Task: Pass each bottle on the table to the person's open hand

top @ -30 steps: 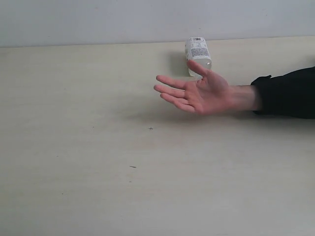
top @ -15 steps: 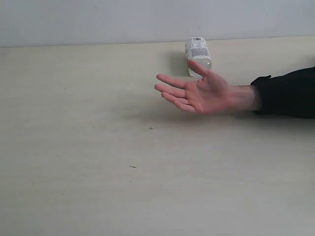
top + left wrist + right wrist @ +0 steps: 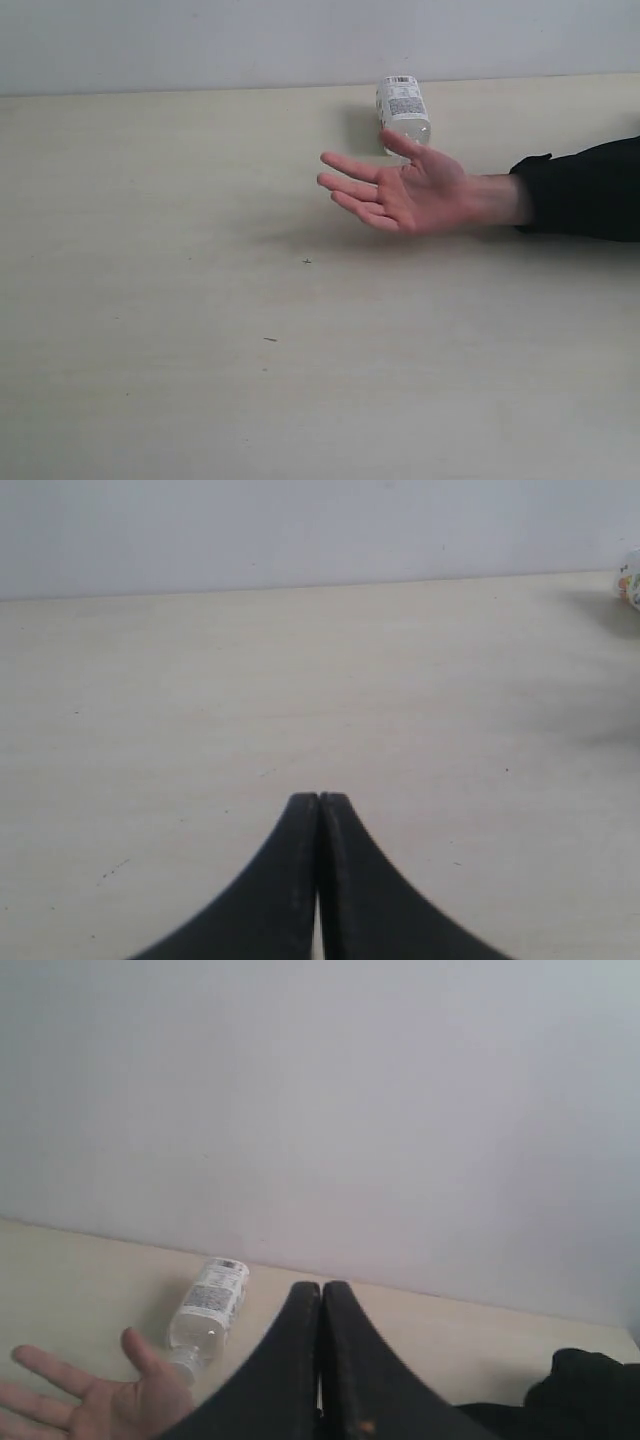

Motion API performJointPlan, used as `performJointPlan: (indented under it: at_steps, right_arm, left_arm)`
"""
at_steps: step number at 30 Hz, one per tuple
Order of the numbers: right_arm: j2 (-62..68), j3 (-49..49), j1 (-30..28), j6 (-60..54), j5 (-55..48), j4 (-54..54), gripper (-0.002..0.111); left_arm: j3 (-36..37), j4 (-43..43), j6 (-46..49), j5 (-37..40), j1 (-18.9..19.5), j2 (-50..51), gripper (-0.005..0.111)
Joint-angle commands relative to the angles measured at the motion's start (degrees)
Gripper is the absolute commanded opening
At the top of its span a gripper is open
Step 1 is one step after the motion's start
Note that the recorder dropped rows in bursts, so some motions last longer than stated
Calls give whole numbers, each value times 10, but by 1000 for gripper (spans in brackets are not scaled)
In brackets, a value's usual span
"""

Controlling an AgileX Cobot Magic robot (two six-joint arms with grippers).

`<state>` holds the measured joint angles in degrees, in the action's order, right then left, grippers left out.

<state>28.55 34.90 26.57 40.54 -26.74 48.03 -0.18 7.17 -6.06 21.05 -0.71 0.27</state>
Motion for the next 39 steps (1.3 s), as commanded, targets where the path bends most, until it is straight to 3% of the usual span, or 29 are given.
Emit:
performJointPlan:
  at_steps: [1, 7, 9, 11, 18, 29, 33, 39]
  right_arm:
    - [168, 117, 1, 18, -58, 15, 0]
    - [417, 312, 1, -131, -124, -101, 0]
    - [530, 426, -11, -166, -162, -138, 0]
    - [632, 530, -33, -198, -213, -197, 0]
    - [828, 746, -105, -421, -378, -458, 0]
    - [904, 793, -125, -439, -324, -472, 0]
    - [915, 793, -125, -440, -298, -419, 0]
    - [955, 804, -128, -353, -277, -321, 0]
  left_arm:
    - [2, 1, -1, -3, 1, -3, 3]
    - [2, 1, -1, -3, 1, -3, 3]
    - [2, 1, -1, -3, 1, -3, 3]
    - [2, 1, -1, -3, 1, -3, 3]
    - [2, 1, -1, -3, 1, -3, 3]
    - [2, 1, -1, -3, 1, -3, 3]
    - [2, 1, -1, -3, 1, -3, 3]
    - [2, 1, -1, -3, 1, -3, 3]
